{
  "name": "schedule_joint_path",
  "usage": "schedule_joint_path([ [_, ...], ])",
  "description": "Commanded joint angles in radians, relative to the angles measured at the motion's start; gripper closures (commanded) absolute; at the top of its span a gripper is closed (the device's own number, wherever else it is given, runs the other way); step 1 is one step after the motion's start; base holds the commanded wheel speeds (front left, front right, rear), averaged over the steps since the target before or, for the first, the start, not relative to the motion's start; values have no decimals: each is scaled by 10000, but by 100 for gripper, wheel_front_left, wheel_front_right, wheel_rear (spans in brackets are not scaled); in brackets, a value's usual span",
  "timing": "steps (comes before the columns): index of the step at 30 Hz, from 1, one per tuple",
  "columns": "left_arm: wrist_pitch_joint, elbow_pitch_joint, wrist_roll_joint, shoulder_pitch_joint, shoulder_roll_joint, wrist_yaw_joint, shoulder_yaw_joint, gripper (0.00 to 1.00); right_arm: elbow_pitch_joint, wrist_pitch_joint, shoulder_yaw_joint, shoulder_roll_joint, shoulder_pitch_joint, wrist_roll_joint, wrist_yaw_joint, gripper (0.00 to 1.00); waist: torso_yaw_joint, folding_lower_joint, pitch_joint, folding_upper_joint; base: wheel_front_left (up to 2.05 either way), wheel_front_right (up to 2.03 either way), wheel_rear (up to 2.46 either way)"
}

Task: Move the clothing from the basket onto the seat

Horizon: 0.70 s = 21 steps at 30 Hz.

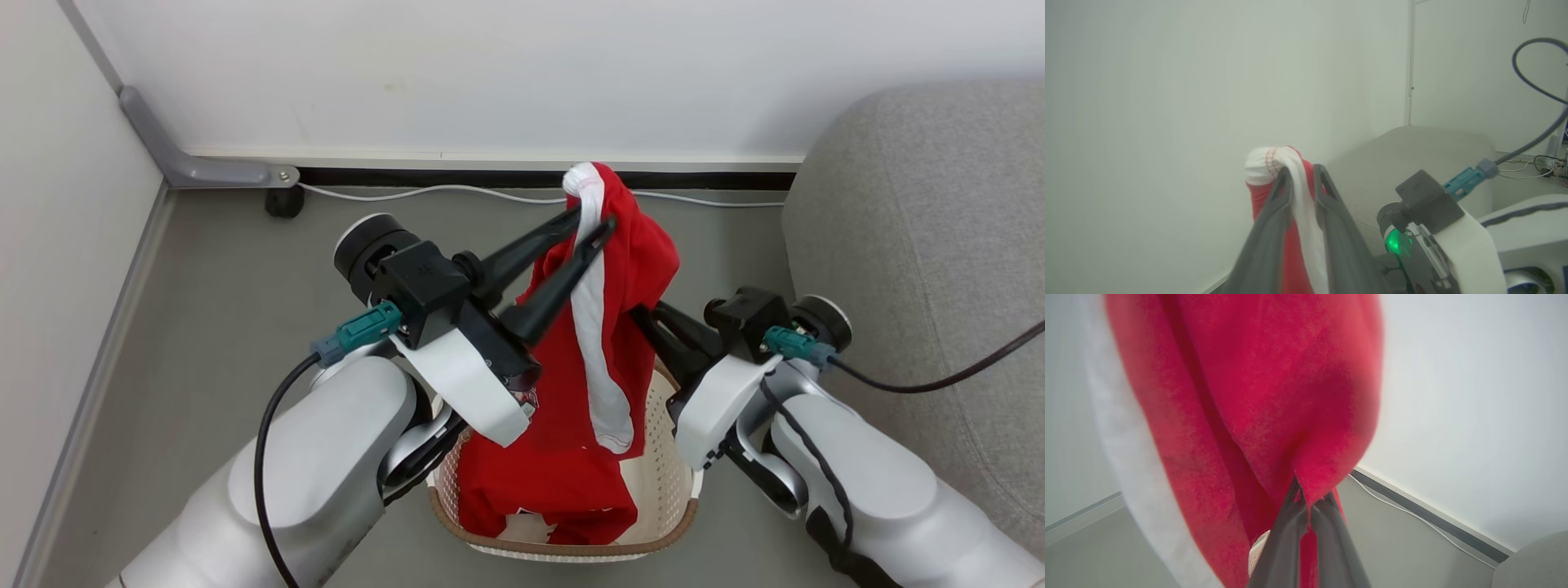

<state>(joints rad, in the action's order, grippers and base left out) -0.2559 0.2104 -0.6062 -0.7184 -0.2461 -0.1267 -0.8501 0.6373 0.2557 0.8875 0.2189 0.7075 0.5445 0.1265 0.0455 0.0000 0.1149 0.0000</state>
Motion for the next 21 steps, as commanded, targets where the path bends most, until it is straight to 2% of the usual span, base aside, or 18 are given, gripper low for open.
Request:
schedule_joint_path([
  [1,-59,-148,111,-114,-189,-40,421,0,-364,61,-220,-4,-103,-111,42,100,-114,0,17,0,0,0,0],
  [13,-59,-39,383,451,-199,-40,726,0,-1429,61,-1515,141,-817,-602,42,100,-938,0,-6,0,0,0,0],
  [21,-59,-52,485,1006,-186,-40,1072,0,-2217,61,-2421,150,-1395,-915,42,100,-1961,0,-168,0,0,0,0],
])
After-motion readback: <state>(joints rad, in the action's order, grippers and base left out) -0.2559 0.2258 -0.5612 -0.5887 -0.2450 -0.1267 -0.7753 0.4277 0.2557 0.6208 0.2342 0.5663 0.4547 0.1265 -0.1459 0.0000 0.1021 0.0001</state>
